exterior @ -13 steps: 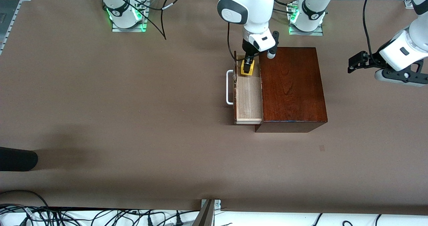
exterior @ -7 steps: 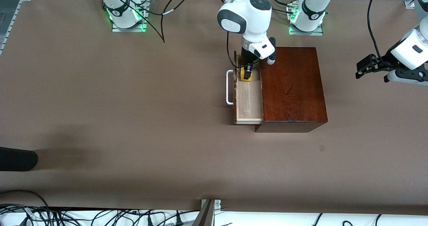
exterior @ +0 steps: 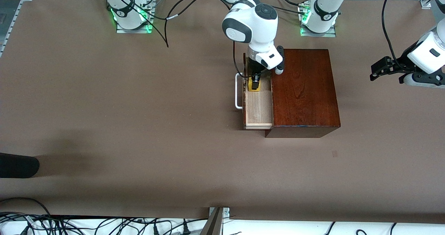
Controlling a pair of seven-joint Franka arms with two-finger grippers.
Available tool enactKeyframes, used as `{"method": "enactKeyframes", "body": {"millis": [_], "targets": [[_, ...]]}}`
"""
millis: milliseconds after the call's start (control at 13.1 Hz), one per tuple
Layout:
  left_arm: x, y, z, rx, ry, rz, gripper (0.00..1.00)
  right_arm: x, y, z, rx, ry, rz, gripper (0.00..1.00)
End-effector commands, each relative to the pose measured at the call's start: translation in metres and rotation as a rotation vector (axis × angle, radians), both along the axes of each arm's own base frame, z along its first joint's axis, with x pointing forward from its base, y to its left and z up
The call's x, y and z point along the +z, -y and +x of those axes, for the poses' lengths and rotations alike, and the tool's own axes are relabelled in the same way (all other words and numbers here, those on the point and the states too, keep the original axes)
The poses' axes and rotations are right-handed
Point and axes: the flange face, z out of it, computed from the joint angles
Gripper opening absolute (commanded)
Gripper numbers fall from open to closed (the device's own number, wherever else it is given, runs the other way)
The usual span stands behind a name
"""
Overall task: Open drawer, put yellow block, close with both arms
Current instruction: 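Open the right gripper and withdraw it to its rest pose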
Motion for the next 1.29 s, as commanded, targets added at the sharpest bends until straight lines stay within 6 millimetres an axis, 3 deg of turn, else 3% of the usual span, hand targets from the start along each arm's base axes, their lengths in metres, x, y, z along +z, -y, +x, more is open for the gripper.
{"method": "enactKeyframes", "body": {"millis": [0,152,228,457,685,762,838,990,1066,1219], "targets": [[0.008,0.003,0.003,0.005,0.006,0.012,1.00,-0.004,0.000,0.006,0.008,-0.003,-0.004,1.00],[0.012,0.002,0.005,-0.005,0.015,0.014,1.00,0.001,0.001,0.003,-0.003,-0.019,-0.020,1.00],[0.011,0.001,0.009,-0.011,0.013,0.014,1.00,0.015,0.001,0.002,-0.021,-0.045,-0.002,1.00],[0.016,0.007,0.012,-0.012,0.022,0.013,1.00,0.097,0.006,0.003,-0.067,-0.067,0.061,1.00],[0.011,0.012,0.022,-0.016,0.020,0.004,1.00,0.196,0.047,0.017,-0.134,-0.049,0.119,1.00],[0.012,0.011,0.031,-0.016,0.026,0.003,1.00,0.220,0.077,0.042,-0.189,-0.051,0.136,1.00],[0.013,0.012,0.032,-0.016,0.028,0.003,1.00,0.236,0.120,0.076,-0.270,-0.083,0.147,1.00],[0.013,0.011,0.032,-0.013,0.026,0.003,1.00,0.272,0.217,0.151,-0.430,-0.098,0.238,1.00],[0.013,0.011,0.032,-0.014,0.023,0.003,1.00,0.284,0.257,0.174,-0.489,-0.080,0.254,1.00],[0.013,0.011,0.028,-0.015,-0.001,0.003,1.00,0.322,0.323,0.194,-0.589,-0.034,0.284,1.00]]}}
